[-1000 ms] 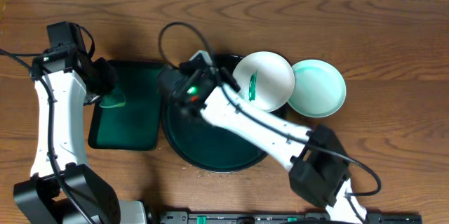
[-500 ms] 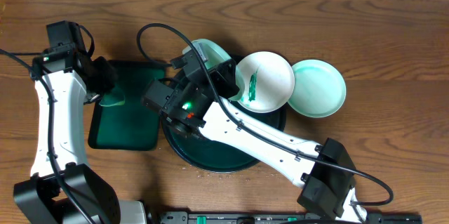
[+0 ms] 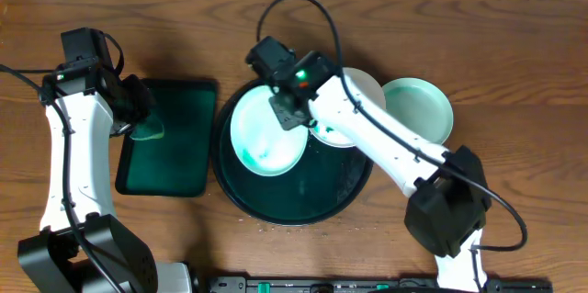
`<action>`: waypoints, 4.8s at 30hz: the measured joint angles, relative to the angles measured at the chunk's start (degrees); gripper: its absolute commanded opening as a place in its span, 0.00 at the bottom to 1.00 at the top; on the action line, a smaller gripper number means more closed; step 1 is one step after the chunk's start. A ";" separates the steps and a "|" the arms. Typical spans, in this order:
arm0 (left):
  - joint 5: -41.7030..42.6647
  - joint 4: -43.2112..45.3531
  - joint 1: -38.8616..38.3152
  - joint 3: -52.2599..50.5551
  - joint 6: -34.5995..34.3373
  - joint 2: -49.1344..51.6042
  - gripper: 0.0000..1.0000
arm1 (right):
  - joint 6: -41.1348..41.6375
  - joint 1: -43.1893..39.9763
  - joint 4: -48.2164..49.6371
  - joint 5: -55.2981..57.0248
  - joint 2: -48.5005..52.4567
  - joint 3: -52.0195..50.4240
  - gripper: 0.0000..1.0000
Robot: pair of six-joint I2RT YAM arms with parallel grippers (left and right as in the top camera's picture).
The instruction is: Clean dirty plates on tray and stack at the side
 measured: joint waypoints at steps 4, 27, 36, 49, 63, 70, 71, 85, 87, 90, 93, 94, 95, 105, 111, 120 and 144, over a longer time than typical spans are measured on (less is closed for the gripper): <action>0.00 0.04 0.00 0.00 0.00 0.00 0.07 | -1.62 -0.79 3.80 -6.19 0.00 -6.05 0.01; 0.00 0.28 0.00 0.00 0.00 0.00 0.07 | -27.91 -5.29 15.41 -18.60 3.43 -7.74 0.63; 0.00 0.48 0.00 0.00 0.00 0.00 0.07 | -34.62 -5.29 8.35 -20.96 15.76 2.97 0.50; 0.00 0.50 0.00 0.00 0.00 0.00 0.07 | -34.86 -5.27 7.43 -21.46 16.74 4.57 0.01; 0.00 0.02 0.00 0.00 0.00 0.00 0.07 | -17.18 -5.27 -2.69 -20.41 16.81 14.78 0.34; 0.00 0.00 0.00 0.00 0.00 0.00 0.07 | -23.85 -5.20 -0.83 -21.29 16.96 8.00 0.29; 0.00 0.04 0.00 0.00 0.00 0.00 0.08 | -25.57 -5.20 -0.83 -22.18 17.20 7.45 0.26; 0.00 0.44 0.00 0.00 0.00 0.00 0.07 | -33.83 -4.96 1.11 -26.18 17.66 7.10 0.27; 0.00 0.46 0.00 0.00 0.00 0.00 0.07 | -34.53 -4.63 1.14 -26.25 17.68 7.10 0.25; 0.00 0.46 0.00 0.00 0.00 0.00 0.07 | -34.88 -3.30 1.44 -24.00 18.36 7.10 0.22; 0.00 0.46 0.00 0.00 0.00 0.00 0.07 | -34.86 -2.08 1.79 -20.52 18.71 7.10 0.16; 0.00 0.46 0.00 0.00 0.00 0.00 0.07 | -34.84 -1.57 1.86 -19.04 18.71 7.10 0.13; 0.00 0.46 0.00 0.00 0.00 0.00 0.07 | -34.84 -1.16 1.95 -17.77 18.71 7.10 0.07; 0.04 0.46 0.00 0.00 0.00 0.00 0.07 | -31.52 -0.68 -3.21 -15.15 19.50 11.47 0.01; 0.02 0.46 0.00 0.00 0.00 0.00 0.07 | -23.43 -1.66 -8.11 -15.67 19.52 20.02 0.01; 0.04 -0.59 0.00 0.00 -0.02 0.00 0.07 | -7.87 -5.31 -3.98 -15.50 19.43 13.97 0.01; -1.38 12.39 -32.41 -16.87 -8.66 1.90 0.07 | -1.09 -6.60 2.54 -21.77 17.57 4.31 0.01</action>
